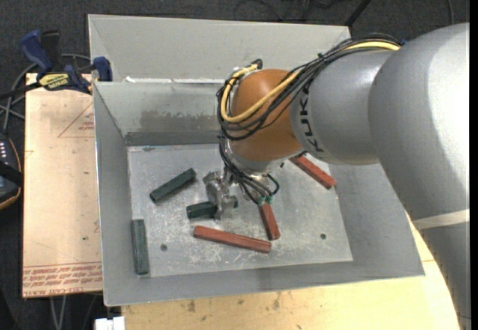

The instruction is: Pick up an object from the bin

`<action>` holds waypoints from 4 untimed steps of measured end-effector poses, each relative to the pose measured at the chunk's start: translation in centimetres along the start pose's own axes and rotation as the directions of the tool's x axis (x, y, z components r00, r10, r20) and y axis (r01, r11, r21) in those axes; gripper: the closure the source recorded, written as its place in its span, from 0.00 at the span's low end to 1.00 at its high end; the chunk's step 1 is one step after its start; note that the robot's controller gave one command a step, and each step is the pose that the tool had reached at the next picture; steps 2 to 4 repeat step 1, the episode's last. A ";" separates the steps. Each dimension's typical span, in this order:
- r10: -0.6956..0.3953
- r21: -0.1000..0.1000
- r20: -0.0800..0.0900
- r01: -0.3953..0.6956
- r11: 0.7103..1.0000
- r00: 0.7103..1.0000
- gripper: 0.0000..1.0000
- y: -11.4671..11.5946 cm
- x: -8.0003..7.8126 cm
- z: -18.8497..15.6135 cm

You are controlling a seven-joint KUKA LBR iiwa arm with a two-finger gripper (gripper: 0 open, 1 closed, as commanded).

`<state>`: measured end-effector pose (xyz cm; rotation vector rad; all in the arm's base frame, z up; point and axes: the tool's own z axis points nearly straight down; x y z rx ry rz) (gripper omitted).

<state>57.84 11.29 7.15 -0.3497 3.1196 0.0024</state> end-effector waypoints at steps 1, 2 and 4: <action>-0.050 0.001 0.010 0.050 0.999 0.999 1.00 0.0 0.5 -19.4; -0.050 0.001 0.010 0.050 0.999 0.999 1.00 0.0 0.5 -19.4; -0.050 0.001 0.010 0.050 0.999 0.999 1.00 0.0 0.5 -19.4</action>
Offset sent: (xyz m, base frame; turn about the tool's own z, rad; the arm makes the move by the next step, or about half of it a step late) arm -0.0076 -0.0028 0.1885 -0.0513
